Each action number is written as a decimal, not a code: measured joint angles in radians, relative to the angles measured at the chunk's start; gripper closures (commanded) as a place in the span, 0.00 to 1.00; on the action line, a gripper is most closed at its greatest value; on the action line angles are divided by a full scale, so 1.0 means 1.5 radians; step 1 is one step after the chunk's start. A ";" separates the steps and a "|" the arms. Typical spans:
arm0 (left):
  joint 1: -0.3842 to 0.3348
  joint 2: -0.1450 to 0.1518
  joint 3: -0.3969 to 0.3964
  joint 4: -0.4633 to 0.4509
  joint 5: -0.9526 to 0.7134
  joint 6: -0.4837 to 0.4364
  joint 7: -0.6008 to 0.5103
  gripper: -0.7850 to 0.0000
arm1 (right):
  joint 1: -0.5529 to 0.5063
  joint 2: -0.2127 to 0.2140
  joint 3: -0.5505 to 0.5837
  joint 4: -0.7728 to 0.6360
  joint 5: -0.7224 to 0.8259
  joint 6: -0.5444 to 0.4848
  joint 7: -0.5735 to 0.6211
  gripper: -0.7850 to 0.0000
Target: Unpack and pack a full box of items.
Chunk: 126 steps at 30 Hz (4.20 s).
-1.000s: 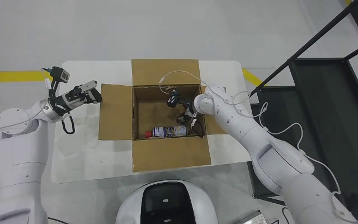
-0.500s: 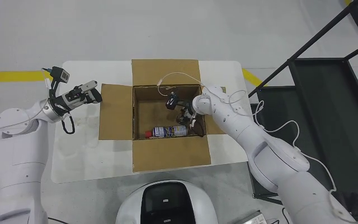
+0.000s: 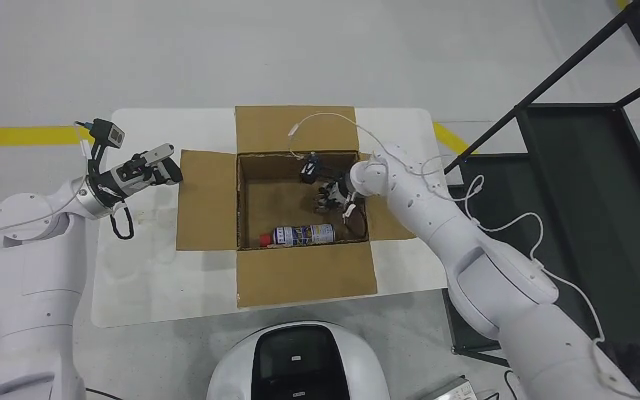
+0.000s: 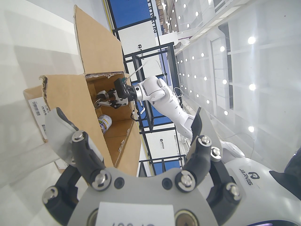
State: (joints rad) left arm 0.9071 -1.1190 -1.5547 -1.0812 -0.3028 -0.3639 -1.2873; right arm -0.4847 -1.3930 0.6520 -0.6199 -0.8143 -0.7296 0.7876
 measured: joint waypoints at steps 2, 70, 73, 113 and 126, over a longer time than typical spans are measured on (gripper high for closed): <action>0.000 0.000 0.000 0.000 0.000 0.000 0.000 0.00 | -0.004 0.008 0.012 -0.013 0.007 -0.010 0.005 1.00; 0.000 0.000 0.000 0.000 0.000 0.000 0.000 0.00 | -0.415 0.221 0.504 -0.568 0.472 0.014 0.214 1.00; 0.000 0.000 0.000 0.000 0.000 0.000 0.000 0.00 | -0.492 0.234 0.572 -0.594 0.532 0.018 0.214 1.00; 0.000 0.000 0.000 0.000 0.000 0.000 0.000 0.00 | -0.718 0.270 0.758 -0.508 0.583 0.094 0.171 1.00; 0.000 0.000 0.000 0.000 0.000 0.000 0.000 0.00 | -0.729 0.269 0.720 -0.450 0.565 0.154 0.159 1.00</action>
State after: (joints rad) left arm 0.9071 -1.1190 -1.5547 -1.0812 -0.3028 -0.3639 -1.2873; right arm -1.5787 -0.9896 1.7325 -1.2943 0.0333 -0.4990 1.0256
